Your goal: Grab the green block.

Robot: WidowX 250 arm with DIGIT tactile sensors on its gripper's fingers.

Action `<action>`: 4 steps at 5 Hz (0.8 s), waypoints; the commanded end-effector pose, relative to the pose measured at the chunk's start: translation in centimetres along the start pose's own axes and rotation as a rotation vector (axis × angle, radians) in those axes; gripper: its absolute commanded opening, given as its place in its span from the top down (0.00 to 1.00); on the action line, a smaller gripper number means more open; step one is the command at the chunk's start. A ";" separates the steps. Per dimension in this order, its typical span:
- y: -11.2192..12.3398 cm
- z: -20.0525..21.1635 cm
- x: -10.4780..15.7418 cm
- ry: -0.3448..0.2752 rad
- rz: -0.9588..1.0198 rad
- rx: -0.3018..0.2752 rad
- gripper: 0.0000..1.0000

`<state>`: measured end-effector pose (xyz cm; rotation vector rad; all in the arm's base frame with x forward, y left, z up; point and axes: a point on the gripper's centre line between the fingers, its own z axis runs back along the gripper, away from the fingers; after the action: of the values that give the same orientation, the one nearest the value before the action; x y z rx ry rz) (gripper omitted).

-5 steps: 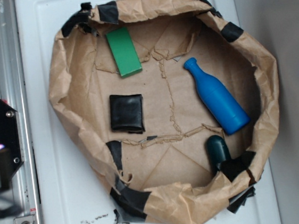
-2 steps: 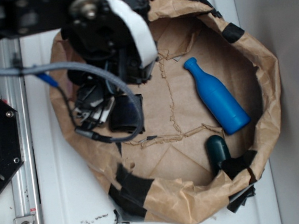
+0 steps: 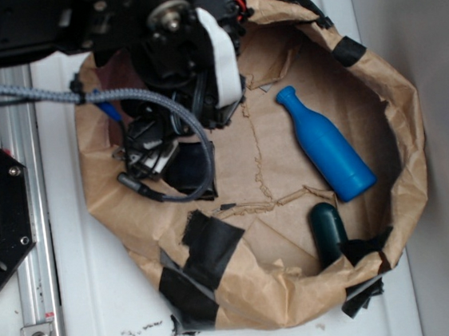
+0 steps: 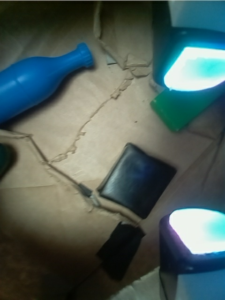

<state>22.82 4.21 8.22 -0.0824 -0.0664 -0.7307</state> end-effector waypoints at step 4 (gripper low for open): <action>0.5 5.5 2.2 -0.095 -0.048 0.094 0.00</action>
<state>24.17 4.59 12.32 -0.0602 -0.1454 -0.7564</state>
